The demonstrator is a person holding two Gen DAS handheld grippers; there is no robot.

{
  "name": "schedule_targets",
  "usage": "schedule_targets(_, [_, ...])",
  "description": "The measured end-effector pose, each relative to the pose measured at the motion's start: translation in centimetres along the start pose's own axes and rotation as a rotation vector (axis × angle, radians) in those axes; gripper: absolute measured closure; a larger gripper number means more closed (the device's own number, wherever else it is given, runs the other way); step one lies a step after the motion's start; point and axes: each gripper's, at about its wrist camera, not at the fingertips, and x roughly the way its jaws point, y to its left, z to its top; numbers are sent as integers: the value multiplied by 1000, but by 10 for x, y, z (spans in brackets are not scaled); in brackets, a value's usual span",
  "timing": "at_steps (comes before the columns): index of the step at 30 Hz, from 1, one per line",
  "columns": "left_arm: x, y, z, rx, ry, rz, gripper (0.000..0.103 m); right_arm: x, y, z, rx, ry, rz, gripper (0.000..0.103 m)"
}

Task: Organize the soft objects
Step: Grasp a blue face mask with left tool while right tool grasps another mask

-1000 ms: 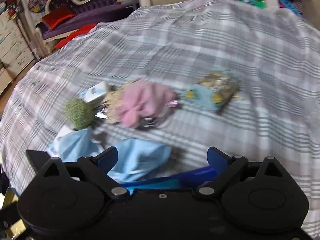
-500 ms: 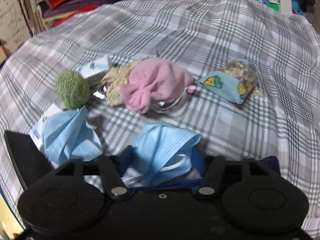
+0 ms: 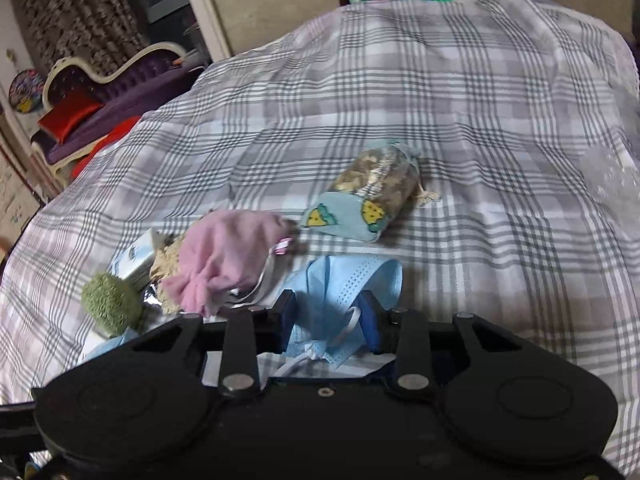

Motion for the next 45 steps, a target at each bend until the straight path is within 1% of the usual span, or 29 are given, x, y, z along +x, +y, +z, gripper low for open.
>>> schedule_targets(4, [13,-8,4,21,24,-11,6,1,-5,0,26,6,29,70])
schedule_targets(5, [16,-10,6,30,31,-22,11,1,-6,0,29,2,30,71])
schedule_targets(6, [18,-11,6,37,42,-33,19,1,-5,-1,30,-1,30,71])
schedule_targets(7, [21,-12,7,41,57,-46,22,1,-5,-1,30,-3,33,71])
schedule_targets(8, [25,-13,8,38,73,-57,28,1,-5,-1,30,-2,34,71])
schedule_targets(9, [28,-13,9,31,83,-64,38,2,-6,-1,32,-2,36,71])
schedule_targets(10, [31,-13,11,23,93,-73,44,2,-6,-1,35,-3,38,71])
schedule_targets(11, [34,-12,12,15,106,-84,55,1,-7,-1,37,-6,40,74])
schedule_targets(12, [35,-11,13,4,117,-95,61,1,-8,-1,39,-10,43,75])
schedule_targets(15, [28,-8,14,-9,102,-120,61,-2,-8,0,41,-25,48,75])
schedule_targets(17, [21,-7,16,-9,77,-114,62,-3,-9,0,47,-30,58,78])
schedule_targets(19, [12,-6,18,-6,56,-113,64,-4,-11,0,60,-38,71,79])
schedule_targets(23, [-4,-3,21,-7,20,-118,64,-12,-16,2,90,-76,83,77])
schedule_targets(24, [-7,-4,22,-4,13,-119,63,-13,-18,2,101,-84,83,72])
schedule_targets(25, [-8,-4,23,-1,5,-114,61,-14,-19,3,107,-88,83,53])
schedule_targets(26, [-7,-4,24,1,0,-101,54,-13,-19,4,108,-88,79,33])
schedule_targets(27, [-5,-5,24,4,-3,-84,40,-12,-18,4,107,-86,68,27])
schedule_targets(28, [-3,-6,24,4,-10,-64,32,-11,-16,4,102,-87,55,23])
schedule_targets(29, [0,-6,24,1,-19,-40,20,-9,-14,3,92,-83,35,23])
schedule_targets(30, [3,-7,24,-4,-28,-21,19,-6,-11,4,79,-76,19,21])
schedule_targets(31, [5,-8,23,-2,-29,-13,19,-2,-9,4,67,-64,2,13])
schedule_targets(32, [8,-10,23,3,-22,-17,19,2,-8,4,59,-49,-16,12])
schedule_targets(35, [20,-13,24,7,7,-34,12,15,-4,3,40,-2,-53,11])
schedule_targets(39, [34,-22,25,26,28,-9,12,32,1,2,17,66,-83,11])
schedule_targets(41, [40,-24,27,26,41,0,13,37,1,1,13,83,-102,12])
schedule_targets(42, [44,-24,28,23,53,-2,18,39,1,0,7,89,-124,13])
schedule_targets(43, [46,-23,29,19,63,-7,24,41,1,-1,1,97,-137,21])
schedule_targets(44, [47,-21,30,13,72,-18,41,41,1,-2,-9,98,-147,32])
schedule_targets(45, [48,-19,31,6,83,-30,52,40,1,-2,-17,92,-154,39])
